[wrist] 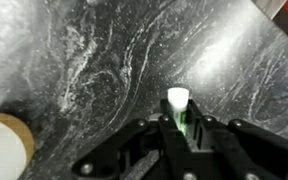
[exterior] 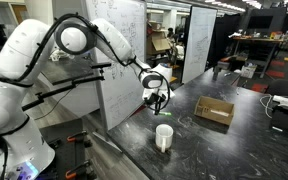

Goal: Place the green marker inside the white mug

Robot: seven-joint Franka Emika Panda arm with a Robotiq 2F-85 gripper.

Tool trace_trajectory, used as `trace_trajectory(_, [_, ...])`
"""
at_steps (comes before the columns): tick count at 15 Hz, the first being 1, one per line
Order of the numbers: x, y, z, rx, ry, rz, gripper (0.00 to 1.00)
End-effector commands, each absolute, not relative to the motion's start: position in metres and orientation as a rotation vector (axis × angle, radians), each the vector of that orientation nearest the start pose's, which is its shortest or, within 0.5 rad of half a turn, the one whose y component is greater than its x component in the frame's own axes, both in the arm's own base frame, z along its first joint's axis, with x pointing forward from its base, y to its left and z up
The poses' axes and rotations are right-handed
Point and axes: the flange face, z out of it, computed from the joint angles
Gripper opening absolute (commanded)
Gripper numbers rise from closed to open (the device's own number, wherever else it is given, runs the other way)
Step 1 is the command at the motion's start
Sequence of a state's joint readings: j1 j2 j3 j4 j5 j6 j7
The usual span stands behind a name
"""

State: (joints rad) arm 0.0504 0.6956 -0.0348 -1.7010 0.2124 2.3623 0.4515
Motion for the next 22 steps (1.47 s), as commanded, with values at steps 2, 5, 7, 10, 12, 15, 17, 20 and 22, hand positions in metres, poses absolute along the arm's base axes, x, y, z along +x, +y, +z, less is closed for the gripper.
trace_trajectory(2, [0.641,0.011,0.227,-2.864,0.742,0.3,0.05])
trace_trajectory(5, [0.625,0.004,0.254,-2.84,0.66,0.418,0.05])
trace_trajectory(7, [0.614,-0.001,0.27,-2.821,0.622,0.47,0.05])
trace_trajectory(10, [0.6,-0.008,0.29,-2.797,0.565,0.51,0.05])
trace_trajectory(12, [0.589,-0.014,0.302,-2.785,0.55,0.537,0.05])
trace_trajectory(15, [0.57,-0.031,0.316,-2.766,0.528,0.618,0.05])
trace_trajectory(17, [0.558,-0.048,0.324,-2.752,0.524,0.662,0.05])
trace_trajectory(20, [0.543,-0.078,0.333,-2.737,0.512,0.723,0.05])
trace_trajectory(22, [0.533,-0.094,0.339,-2.739,0.522,0.745,0.05])
